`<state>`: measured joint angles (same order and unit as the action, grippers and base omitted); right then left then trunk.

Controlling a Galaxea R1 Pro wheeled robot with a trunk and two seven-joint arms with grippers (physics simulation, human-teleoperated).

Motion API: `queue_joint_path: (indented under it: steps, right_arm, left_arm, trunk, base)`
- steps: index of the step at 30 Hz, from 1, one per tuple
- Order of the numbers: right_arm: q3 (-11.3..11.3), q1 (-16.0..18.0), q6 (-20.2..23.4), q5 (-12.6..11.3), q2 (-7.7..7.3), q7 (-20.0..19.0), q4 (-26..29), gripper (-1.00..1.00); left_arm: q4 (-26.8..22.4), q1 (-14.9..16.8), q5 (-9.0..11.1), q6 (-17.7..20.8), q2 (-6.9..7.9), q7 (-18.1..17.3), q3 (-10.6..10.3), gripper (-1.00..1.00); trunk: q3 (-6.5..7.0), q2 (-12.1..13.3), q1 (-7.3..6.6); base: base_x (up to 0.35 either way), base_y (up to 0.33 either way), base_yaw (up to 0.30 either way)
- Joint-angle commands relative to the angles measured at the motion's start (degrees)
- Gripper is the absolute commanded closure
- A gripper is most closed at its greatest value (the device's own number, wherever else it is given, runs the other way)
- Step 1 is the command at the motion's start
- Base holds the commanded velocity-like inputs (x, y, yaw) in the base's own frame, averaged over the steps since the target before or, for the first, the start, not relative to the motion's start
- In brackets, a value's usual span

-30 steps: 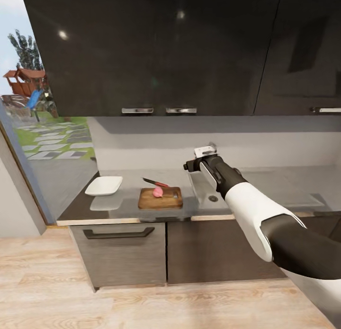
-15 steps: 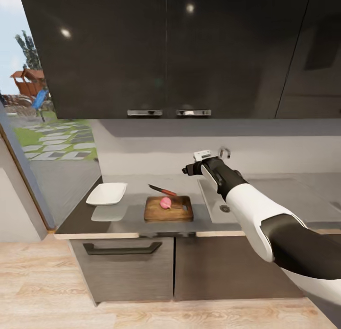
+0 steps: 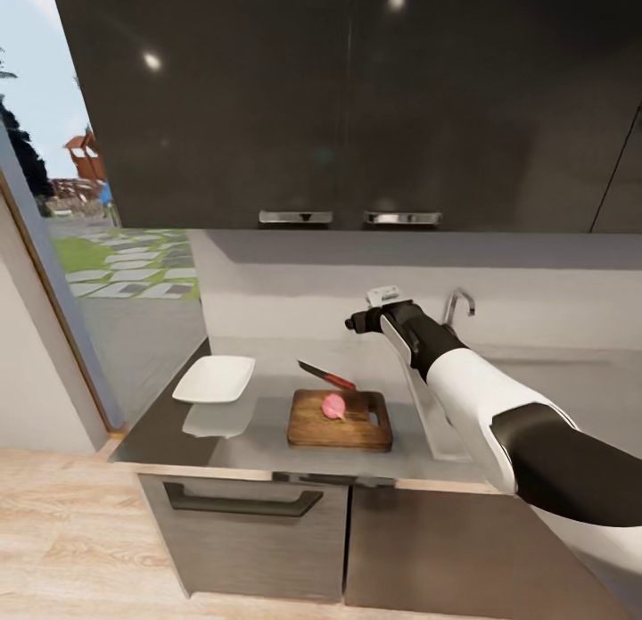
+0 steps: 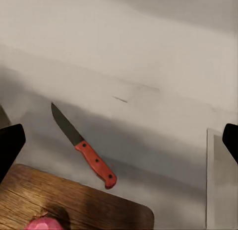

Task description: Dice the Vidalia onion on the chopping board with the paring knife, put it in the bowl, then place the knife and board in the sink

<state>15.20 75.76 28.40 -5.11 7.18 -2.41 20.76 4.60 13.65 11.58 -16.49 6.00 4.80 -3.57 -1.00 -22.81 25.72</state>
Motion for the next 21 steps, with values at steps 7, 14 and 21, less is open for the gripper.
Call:
queue_joint_path:
  steps: [7, 14, 21]
  right_arm:
    - [0.42, 0.01, -0.66, -0.46, -0.09, 0.43, -0.82, -1.00]
    - [0.44, -0.05, -2.12, -0.58, -1.82, 0.41, -3.12, -1.00]
    - [0.45, -0.08, -4.66, -0.60, -2.03, 0.47, -6.82, -1.00]
  left_arm:
    - [0.23, 0.09, 0.38, -0.38, -0.02, 0.03, -0.39, -1.00]
    - [0.18, 0.10, 0.38, 0.09, -0.02, 0.08, -0.39, -1.00]
    - [0.15, 0.13, 0.38, 0.71, -0.02, 0.05, -0.39, -1.00]
  trunk:
    - [-0.11, -0.11, 0.06]
    - [-0.11, -0.11, 0.06]
    - [-0.11, -0.11, 0.06]
  base:
    - [0.234, 0.000, 0.004]
    - [0.199, 0.000, 0.000]
    - [0.147, 0.000, 0.000]
